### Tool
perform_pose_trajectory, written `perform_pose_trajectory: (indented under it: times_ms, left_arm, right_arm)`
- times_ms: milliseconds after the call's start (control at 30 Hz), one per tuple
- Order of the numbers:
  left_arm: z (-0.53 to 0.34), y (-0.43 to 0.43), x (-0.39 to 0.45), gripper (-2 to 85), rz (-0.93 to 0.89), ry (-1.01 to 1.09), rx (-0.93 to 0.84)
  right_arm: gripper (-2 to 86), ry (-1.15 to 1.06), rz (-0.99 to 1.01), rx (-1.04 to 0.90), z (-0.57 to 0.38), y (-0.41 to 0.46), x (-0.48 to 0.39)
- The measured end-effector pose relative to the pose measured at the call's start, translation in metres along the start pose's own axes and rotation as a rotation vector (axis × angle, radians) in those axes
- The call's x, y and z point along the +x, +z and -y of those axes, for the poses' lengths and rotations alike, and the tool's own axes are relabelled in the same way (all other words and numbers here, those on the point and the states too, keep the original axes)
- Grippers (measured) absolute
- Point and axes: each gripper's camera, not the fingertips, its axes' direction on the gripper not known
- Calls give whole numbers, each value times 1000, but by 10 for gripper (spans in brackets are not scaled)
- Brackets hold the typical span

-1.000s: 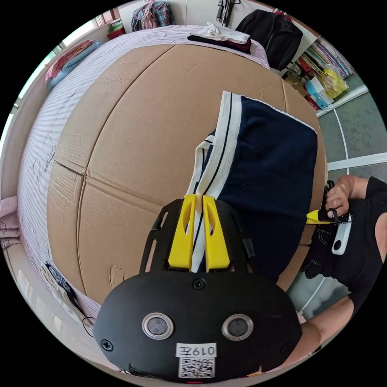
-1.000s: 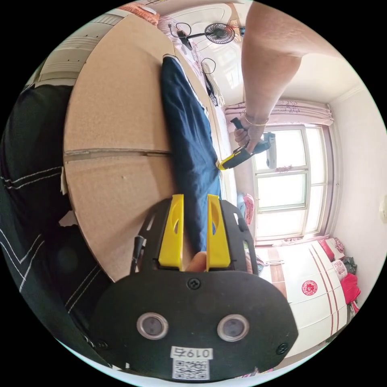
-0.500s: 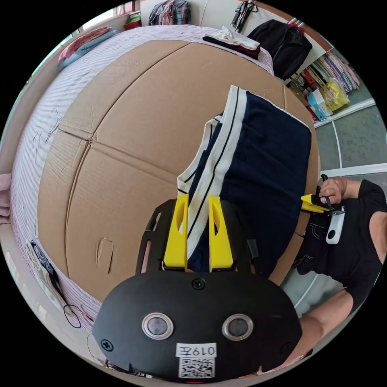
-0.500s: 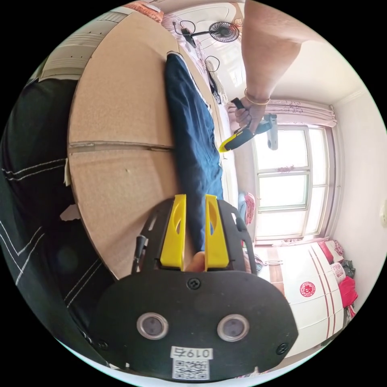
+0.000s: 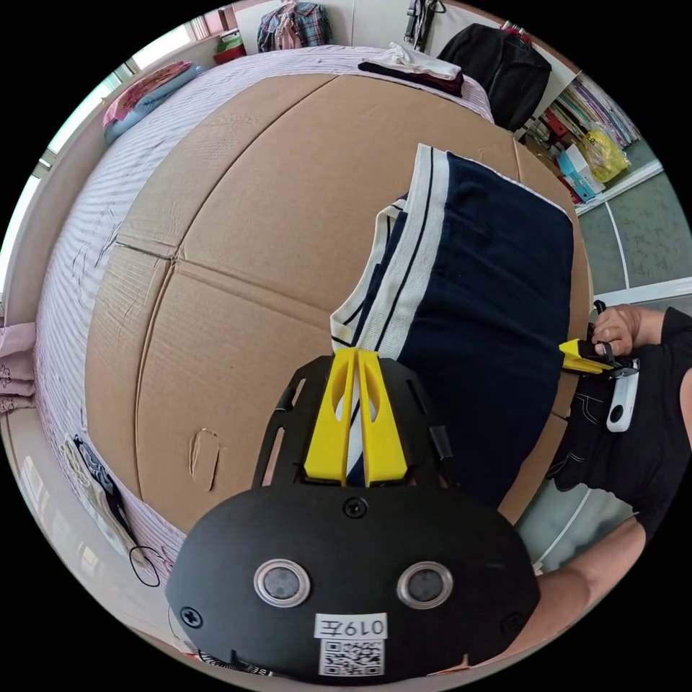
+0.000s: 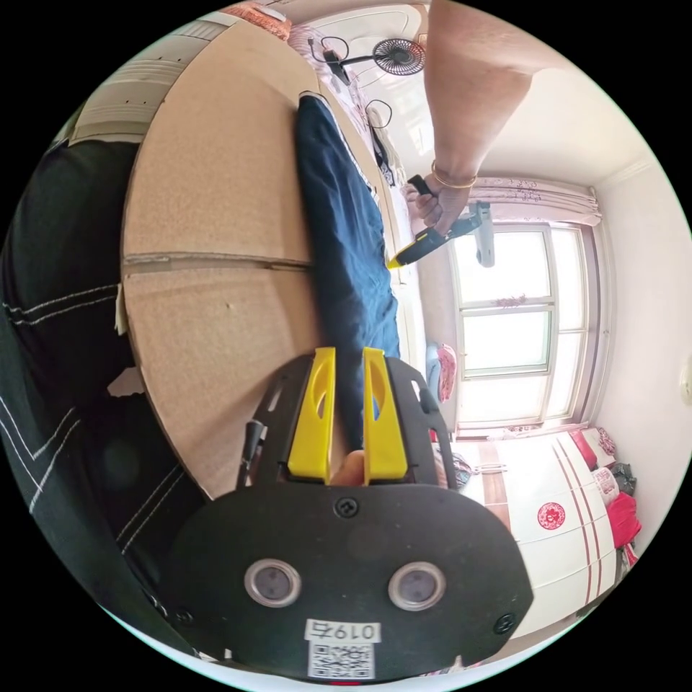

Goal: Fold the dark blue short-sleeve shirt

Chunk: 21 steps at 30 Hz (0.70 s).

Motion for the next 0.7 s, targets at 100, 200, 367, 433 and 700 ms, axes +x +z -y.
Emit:
perform_pose_trajectory:
  times_ms: [100, 200, 367, 433, 700]
  left_arm:
    - [-7, -10, 12, 8, 22, -8, -1]
    - [-11, -19, 32, 8, 68, 10, -25]
    - [-25, -48, 67, 9, 156, -12, -35]
    - [-39, -64, 73, 10, 171, -51, 4]
    - [-127, -156, 144, 21, 34, -127, 364]
  right_arm:
    - [68, -3, 5, -8, 3, 2, -4]
    - [46, -14, 13, -10, 4, 5, -13]
    - [61, -10, 2, -14, 3, 6, -19]
    - [79, -1, 4, -14, -4, 4, -19]
    - [88, -10, -36, -122, -69, 26, -32]
